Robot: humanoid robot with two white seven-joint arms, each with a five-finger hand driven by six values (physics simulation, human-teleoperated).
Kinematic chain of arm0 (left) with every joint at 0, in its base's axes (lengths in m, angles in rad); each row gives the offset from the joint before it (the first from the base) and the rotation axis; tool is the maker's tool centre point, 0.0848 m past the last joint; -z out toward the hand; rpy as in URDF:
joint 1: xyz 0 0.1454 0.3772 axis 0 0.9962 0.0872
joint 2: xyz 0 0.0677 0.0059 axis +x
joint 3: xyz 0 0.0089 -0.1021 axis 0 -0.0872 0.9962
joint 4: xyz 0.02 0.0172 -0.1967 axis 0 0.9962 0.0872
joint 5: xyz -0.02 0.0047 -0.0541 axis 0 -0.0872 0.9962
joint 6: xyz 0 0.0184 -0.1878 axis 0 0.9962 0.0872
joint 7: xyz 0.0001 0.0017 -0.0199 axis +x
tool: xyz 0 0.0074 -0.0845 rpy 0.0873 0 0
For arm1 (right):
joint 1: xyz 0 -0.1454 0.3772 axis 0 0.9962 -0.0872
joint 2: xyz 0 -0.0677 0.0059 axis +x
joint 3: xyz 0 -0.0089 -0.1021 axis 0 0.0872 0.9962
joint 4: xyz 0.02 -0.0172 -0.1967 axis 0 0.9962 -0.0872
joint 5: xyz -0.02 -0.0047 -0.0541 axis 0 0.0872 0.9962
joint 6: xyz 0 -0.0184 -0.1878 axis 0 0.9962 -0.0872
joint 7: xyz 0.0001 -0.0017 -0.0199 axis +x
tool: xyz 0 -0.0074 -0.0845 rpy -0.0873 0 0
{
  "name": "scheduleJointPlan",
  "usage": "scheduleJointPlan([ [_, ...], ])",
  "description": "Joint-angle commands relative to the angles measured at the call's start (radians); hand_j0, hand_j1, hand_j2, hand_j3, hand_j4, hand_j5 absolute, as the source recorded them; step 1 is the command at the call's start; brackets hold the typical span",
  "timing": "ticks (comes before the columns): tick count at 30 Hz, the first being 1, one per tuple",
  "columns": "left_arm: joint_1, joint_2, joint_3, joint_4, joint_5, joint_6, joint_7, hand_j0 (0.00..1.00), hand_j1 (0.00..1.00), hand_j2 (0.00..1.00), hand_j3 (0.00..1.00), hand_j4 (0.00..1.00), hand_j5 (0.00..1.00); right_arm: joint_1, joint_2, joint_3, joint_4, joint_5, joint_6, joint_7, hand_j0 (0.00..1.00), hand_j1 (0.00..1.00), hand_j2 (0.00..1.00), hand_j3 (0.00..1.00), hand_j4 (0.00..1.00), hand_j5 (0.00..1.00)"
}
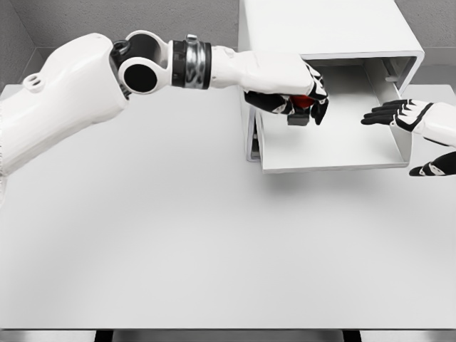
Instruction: Slide open multi-storey tabletop storage cabinets and put open load switch and slide close multi-storey tabletop storage cabinets
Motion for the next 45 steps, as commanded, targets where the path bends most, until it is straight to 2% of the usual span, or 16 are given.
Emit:
scheduleJointPlan([
  [1, 0.0, -0.007, 0.001, 0.017, 0.002, 0.002, 0.001, 0.49, 0.49, 0.49, 0.49, 0.49, 0.49, 0.0, -0.002, -0.001, 0.0, -0.007, 0.001, 0.0, 1.0, 1.0, 1.0, 1.0, 1.0, 1.0],
  [8, 0.0, -0.029, 0.003, 0.042, 0.002, 0.002, 0.001, 0.5, 0.5, 0.5, 0.5, 0.5, 0.5, 0.0, 0.0, -0.001, 0.0, -0.007, 0.001, -0.006, 1.0, 1.0, 1.0, 1.0, 1.0, 1.0],
  [10, 0.0, -0.029, 0.006, 0.042, 0.002, 0.002, 0.002, 0.64, 0.64, 0.64, 0.64, 0.64, 0.64, -0.002, 0.001, -0.001, 0.0, -0.007, 0.001, -0.008, 1.0, 1.0, 1.0, 1.0, 1.0, 1.0],
  [12, 0.002, -0.027, 0.008, 0.042, 0.0, 0.002, -0.001, 0.98, 0.98, 0.98, 0.98, 0.98, 0.98, 0.0, 0.003, -0.001, 0.0, -0.007, 0.001, -0.008, 1.0, 1.0, 1.0, 1.0, 1.0, 1.0],
  [17, 0.002, -0.024, 0.021, 0.02, -0.007, 0.002, 0.004, 1.0, 1.0, 1.0, 1.0, 1.0, 1.0, -0.002, 0.003, -0.001, 0.0, -0.007, 0.001, -0.008, 1.0, 1.0, 1.0, 1.0, 1.0, 1.0],
  [20, 0.002, -0.004, 0.021, -0.046, 0.002, 0.002, 0.007, 1.0, 1.0, 1.0, 1.0, 1.0, 1.0, -0.003, 0.004, -0.001, 0.0, -0.007, 0.001, -0.008, 1.0, 1.0, 1.0, 1.0, 1.0, 1.0],
  [27, 0.006, 0.181, 0.097, -0.34, 0.036, 0.002, 0.014, 1.0, 1.0, 1.0, 1.0, 1.0, 1.0, -0.002, 0.006, -0.001, 0.0, -0.007, 0.001, -0.008, 1.0, 1.0, 1.0, 1.0, 1.0, 1.0],
  [29, 0.002, 0.293, 0.107, -0.414, 0.085, 0.002, 0.016, 1.0, 1.0, 1.0, 1.0, 1.0, 1.0, -0.002, 0.007, -0.001, 0.0, -0.007, 0.001, -0.008, 1.0, 1.0, 1.0, 1.0, 1.0, 1.0],
  [32, 0.015, 0.5, 0.132, -0.451, 0.095, 0.002, 0.099, 1.0, 1.0, 1.0, 1.0, 1.0, 1.0, -0.002, 0.007, -0.001, 0.0, -0.007, 0.001, -0.008, 1.0, 1.0, 1.0, 1.0, 1.0, 1.0],
  [33, 0.044, 0.572, 0.132, -0.451, 0.094, 0.002, 0.123, 1.0, 1.0, 1.0, 1.0, 1.0, 1.0, -0.003, 0.007, -0.001, 0.0, -0.007, 0.001, -0.008, 1.0, 1.0, 1.0, 1.0, 1.0, 1.0],
  [34, 0.107, 0.637, 0.181, -0.446, 0.092, 0.002, 0.131, 1.0, 1.0, 1.0, 1.0, 1.0, 1.0, -0.002, 0.007, -0.001, 0.0, -0.007, 0.001, -0.009, 1.0, 1.0, 1.0, 1.0, 1.0, 1.0],
  [36, 0.377, 0.735, 0.406, -0.363, 0.092, 0.002, 0.129, 1.0, 1.0, 1.0, 1.0, 1.0, 1.0, -0.003, 0.006, 0.001, 0.0, -0.007, 0.001, -0.034, 1.0, 1.0, 1.0, 1.0, 1.0, 1.0],
  [37, 0.445, 0.738, 0.459, -0.347, 0.086, 0.002, 0.122, 1.0, 1.0, 1.0, 1.0, 1.0, 1.0, -0.003, 0.006, 0.001, 0.0, -0.007, 0.001, -0.034, 1.0, 1.0, 1.0, 1.0, 1.0, 1.0],
  [40, 0.509, 0.733, 0.449, -0.319, 0.08, 0.002, 0.116, 1.0, 1.0, 1.0, 1.0, 1.0, 1.0, 0.0, 0.007, 0.007, -0.002, -0.007, 0.001, -0.036, 1.0, 1.0, 1.0, 1.0, 1.0, 1.0],
  [43, 0.558, 0.733, 0.46, -0.253, 0.017, 0.002, 0.116, 1.0, 1.0, 1.0, 1.0, 1.0, 1.0, 0.002, 0.007, 0.011, -0.003, -0.007, 0.001, -0.036, 1.0, 1.0, 1.0, 1.0, 1.0, 1.0],
  [45, 0.561, 0.736, 0.46, -0.248, 0.017, 0.002, 0.116, 1.0, 1.0, 1.0, 1.0, 1.0, 1.0, 0.003, 0.006, 0.013, -0.003, -0.007, 0.001, -0.036, 1.0, 1.0, 1.0, 1.0, 1.0, 1.0],
])
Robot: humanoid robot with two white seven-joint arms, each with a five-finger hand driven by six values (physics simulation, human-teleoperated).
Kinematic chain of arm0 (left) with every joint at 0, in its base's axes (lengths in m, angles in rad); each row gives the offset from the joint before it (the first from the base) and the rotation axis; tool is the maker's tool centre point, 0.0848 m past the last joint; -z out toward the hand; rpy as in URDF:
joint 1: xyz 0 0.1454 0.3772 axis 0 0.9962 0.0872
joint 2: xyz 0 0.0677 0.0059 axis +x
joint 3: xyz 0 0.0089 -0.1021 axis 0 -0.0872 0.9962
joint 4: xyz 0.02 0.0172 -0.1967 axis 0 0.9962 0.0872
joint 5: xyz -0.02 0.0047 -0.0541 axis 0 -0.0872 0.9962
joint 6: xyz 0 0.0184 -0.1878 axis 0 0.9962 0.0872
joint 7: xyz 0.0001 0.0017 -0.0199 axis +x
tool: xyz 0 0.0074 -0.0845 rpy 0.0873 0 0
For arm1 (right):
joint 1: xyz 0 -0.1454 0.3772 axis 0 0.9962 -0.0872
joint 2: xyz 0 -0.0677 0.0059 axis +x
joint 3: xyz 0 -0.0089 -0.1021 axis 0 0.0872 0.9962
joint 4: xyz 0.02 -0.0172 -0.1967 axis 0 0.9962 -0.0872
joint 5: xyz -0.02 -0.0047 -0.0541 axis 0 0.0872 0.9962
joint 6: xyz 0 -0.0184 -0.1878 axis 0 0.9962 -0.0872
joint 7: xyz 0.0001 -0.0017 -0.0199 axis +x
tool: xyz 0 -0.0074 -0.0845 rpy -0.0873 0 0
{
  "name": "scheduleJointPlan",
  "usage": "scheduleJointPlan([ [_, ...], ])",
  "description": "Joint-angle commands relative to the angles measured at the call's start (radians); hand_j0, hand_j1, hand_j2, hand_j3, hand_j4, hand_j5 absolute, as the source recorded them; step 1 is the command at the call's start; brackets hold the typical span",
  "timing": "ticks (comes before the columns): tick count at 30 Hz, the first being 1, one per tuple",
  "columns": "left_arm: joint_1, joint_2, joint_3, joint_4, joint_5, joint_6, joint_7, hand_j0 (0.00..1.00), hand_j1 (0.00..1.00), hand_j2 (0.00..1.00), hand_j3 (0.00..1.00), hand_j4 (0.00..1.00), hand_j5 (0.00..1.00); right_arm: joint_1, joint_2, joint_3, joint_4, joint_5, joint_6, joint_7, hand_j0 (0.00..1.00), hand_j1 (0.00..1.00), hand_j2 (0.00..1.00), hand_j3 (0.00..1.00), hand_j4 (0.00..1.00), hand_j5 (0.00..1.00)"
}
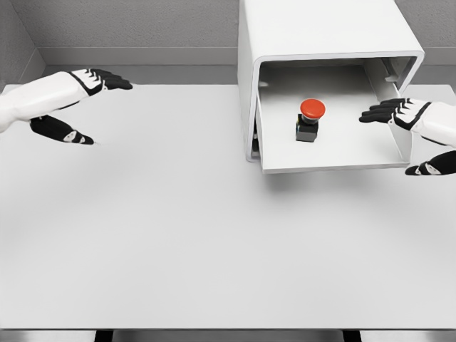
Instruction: Slide open multi-storey tabletop storage cabinets and put open load switch and slide close multi-storey tabletop storage cabinets
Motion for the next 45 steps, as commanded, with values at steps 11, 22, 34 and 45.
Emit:
scheduleJointPlan([
  [11, 0.006, 0.01, 0.015, 0.025, -0.021, 0.001, 0.001, 1.0, 1.0, 1.0, 1.0, 1.0, 1.0, 0.014, 0.034, 0.003, -0.004, -0.006, 0.001, 0.0, 1.0, 1.0, 1.0, 1.0, 1.0, 1.0],
  [22, 0.004, 0.007, 0.014, 0.027, -0.023, 0.001, 0.001, 1.0, 1.0, 1.0, 1.0, 1.0, 1.0, 0.014, 0.037, 0.005, 0.002, -0.007, 0.001, 0.009, 1.0, 1.0, 1.0, 1.0, 1.0, 1.0],
  [34, 0.005, 0.004, 0.015, 0.033, -0.024, 0.001, 0.001, 1.0, 1.0, 1.0, 1.0, 1.0, 1.0, -0.002, 0.08, 0.011, 0.007, 0.001, 0.001, 0.022, 1.0, 1.0, 1.0, 1.0, 1.0, 1.0],
  [45, 0.006, 0.001, 0.014, 0.07, -0.053, 0.001, 0.001, 1.0, 1.0, 1.0, 1.0, 1.0, 1.0, -0.021, 0.117, 0.011, 0.016, 0.004, 0.001, 0.049, 1.0, 1.0, 1.0, 1.0, 1.0, 1.0],
])
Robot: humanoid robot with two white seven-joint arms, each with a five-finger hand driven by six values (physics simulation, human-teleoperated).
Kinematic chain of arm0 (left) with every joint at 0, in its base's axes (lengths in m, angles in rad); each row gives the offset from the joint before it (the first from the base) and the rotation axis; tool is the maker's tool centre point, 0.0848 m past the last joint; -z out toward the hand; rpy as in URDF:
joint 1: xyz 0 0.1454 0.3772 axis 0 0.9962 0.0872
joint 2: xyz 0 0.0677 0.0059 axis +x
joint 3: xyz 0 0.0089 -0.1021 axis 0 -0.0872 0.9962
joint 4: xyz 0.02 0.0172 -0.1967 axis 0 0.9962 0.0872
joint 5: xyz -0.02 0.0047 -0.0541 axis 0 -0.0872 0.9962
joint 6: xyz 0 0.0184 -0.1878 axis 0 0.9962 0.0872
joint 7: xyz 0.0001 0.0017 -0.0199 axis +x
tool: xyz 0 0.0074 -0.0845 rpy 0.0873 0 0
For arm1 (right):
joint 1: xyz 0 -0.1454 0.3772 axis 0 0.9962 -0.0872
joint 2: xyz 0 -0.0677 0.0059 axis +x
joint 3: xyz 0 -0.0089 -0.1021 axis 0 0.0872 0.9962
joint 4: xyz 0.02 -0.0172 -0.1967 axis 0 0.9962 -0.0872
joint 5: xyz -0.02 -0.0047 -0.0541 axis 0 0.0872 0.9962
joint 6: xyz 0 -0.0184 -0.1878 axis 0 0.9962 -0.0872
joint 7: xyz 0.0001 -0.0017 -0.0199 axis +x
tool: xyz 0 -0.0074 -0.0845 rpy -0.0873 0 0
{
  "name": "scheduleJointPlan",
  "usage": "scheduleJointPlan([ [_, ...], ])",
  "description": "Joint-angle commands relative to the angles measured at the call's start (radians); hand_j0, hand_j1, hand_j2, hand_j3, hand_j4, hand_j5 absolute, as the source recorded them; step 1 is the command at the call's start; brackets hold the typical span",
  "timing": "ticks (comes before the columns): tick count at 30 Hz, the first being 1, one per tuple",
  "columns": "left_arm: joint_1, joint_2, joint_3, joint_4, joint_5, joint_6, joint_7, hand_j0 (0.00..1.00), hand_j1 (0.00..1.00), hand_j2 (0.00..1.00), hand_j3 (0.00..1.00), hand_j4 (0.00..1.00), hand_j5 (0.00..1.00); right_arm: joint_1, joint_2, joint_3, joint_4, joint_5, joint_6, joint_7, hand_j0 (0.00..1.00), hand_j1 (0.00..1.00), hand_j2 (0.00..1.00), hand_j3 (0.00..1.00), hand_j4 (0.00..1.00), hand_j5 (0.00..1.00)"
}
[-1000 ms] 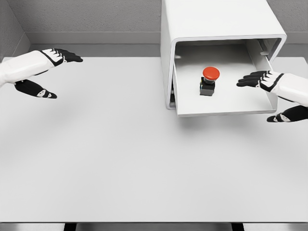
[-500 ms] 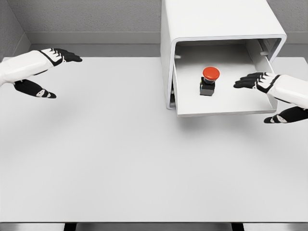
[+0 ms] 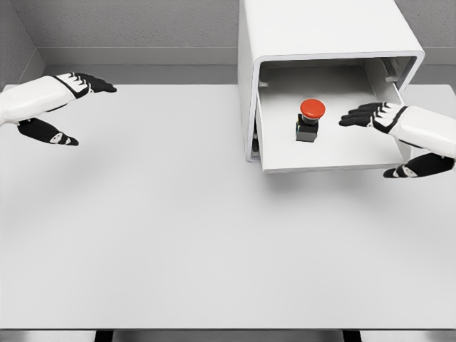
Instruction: Slide open multi-storey tabletop storage cabinets and put open load switch and slide close multi-storey tabletop storage cabinets
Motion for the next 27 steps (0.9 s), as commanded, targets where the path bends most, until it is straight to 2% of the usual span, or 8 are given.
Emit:
scheduleJointPlan([
  [1, 0.0, 0.002, 0.001, 0.015, 0.002, 0.001, 0.0, 1.0, 1.0, 1.0, 1.0, 1.0, 1.0, 0.002, 0.011, -0.001, 0.002, -0.006, 0.001, 0.01, 1.0, 1.0, 1.0, 1.0, 1.0, 1.0],
  [3, 0.0, 0.0, 0.001, 0.042, -0.011, 0.001, 0.0, 1.0, 1.0, 1.0, 1.0, 1.0, 1.0, 0.0, 0.013, -0.001, 0.004, -0.006, 0.001, 0.01, 1.0, 1.0, 1.0, 1.0, 1.0, 1.0],
  [14, 0.0, -0.001, -0.001, 0.046, -0.012, 0.001, 0.001, 1.0, 1.0, 1.0, 1.0, 1.0, 1.0, -0.018, 0.048, 0.001, 0.047, -0.005, 0.001, 0.032, 1.0, 1.0, 1.0, 1.0, 1.0, 1.0],
  [16, 0.002, -0.003, -0.012, 0.073, -0.015, 0.001, 0.0, 1.0, 1.0, 1.0, 1.0, 1.0, 1.0, -0.02, 0.048, 0.001, 0.051, -0.005, 0.001, 0.032, 1.0, 1.0, 1.0, 1.0, 1.0, 1.0],
  [18, 0.029, -0.003, 0.001, 0.111, -0.057, 0.001, 0.001, 1.0, 1.0, 1.0, 1.0, 1.0, 1.0, -0.026, 0.05, 0.001, 0.051, -0.005, 0.001, 0.033, 1.0, 1.0, 1.0, 1.0, 1.0, 1.0],
  [21, 0.064, -0.026, 0.002, 0.121, -0.058, 0.001, 0.0, 1.0, 1.0, 1.0, 1.0, 1.0, 1.0, -0.028, 0.05, 0.001, 0.053, -0.005, 0.001, 0.033, 1.0, 1.0, 1.0, 1.0, 1.0, 1.0],
  [27, 0.075, -0.032, 0.002, 0.121, -0.052, 0.001, 0.001, 1.0, 1.0, 1.0, 1.0, 1.0, 1.0, -0.035, 0.07, 0.001, 0.067, 0.002, 0.001, 0.035, 1.0, 1.0, 1.0, 1.0, 1.0, 1.0],
])
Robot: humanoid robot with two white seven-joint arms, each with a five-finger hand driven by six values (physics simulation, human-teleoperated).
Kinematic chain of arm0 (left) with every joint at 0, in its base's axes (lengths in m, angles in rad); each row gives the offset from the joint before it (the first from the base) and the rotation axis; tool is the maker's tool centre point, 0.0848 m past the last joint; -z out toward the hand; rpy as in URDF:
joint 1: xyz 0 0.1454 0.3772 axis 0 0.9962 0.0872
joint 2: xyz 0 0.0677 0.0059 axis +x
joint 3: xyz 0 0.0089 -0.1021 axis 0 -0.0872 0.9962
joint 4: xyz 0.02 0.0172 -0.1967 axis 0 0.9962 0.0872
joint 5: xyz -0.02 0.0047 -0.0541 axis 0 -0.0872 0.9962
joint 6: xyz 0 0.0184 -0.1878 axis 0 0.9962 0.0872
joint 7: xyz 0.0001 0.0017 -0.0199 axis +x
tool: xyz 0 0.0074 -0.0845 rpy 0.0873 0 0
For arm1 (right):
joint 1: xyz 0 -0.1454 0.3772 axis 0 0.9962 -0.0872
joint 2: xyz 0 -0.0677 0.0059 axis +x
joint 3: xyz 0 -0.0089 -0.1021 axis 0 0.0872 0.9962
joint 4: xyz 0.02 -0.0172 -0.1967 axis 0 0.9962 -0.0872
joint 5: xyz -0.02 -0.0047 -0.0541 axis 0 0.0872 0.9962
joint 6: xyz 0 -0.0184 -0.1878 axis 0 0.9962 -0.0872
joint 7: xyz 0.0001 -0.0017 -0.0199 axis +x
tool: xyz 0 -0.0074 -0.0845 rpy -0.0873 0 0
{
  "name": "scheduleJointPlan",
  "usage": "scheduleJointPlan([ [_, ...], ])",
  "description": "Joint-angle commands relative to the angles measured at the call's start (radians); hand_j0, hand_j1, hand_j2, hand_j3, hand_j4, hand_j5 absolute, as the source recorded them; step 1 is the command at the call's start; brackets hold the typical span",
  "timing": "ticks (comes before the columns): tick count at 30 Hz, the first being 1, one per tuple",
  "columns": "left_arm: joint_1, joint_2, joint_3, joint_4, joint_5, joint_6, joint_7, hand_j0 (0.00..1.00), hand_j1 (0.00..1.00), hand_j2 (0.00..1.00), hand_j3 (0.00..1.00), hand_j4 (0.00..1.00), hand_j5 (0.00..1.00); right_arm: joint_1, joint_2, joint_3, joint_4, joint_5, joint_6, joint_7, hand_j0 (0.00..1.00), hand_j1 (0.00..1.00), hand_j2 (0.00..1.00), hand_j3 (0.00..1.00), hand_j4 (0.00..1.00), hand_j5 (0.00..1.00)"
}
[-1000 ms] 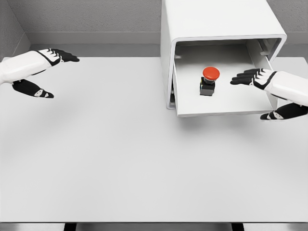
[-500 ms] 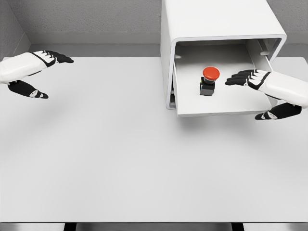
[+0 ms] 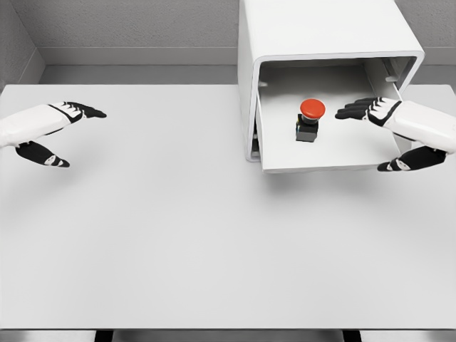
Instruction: Slide open multi-storey tabletop storage cabinets and put open load switch and slide close multi-storey tabletop storage cabinets
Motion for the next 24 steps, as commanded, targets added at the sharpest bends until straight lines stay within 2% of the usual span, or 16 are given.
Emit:
scheduleJointPlan([
  [1, 0.0, -0.002, 0.002, 0.002, 0.009, 0.001, 0.0, 1.0, 1.0, 1.0, 1.0, 1.0, 1.0, 0.0, 0.002, -0.001, 0.003, -0.006, 0.001, 0.0, 1.0, 1.0, 1.0, 1.0, 1.0, 1.0],
  [4, 0.006, -0.043, 0.002, 0.009, 0.009, 0.001, 0.0, 1.0, 1.0, 1.0, 1.0, 1.0, 1.0, -0.014, 0.016, -0.001, 0.003, -0.004, 0.001, 0.0, 1.0, 1.0, 1.0, 1.0, 1.0, 1.0],
  [8, 0.055, -0.08, 0.038, 0.026, 0.018, 0.001, 0.0, 1.0, 1.0, 1.0, 1.0, 1.0, 1.0, -0.014, 0.017, -0.001, 0.003, -0.004, 0.001, 0.0, 1.0, 1.0, 1.0, 1.0, 1.0, 1.0],
  [24, 0.077, -0.123, 0.038, 0.043, 0.009, 0.001, -0.001, 1.0, 1.0, 1.0, 1.0, 1.0, 1.0, -0.031, 0.068, -0.001, 0.037, -0.004, 0.001, 0.026, 1.0, 1.0, 1.0, 1.0, 1.0, 1.0],
])
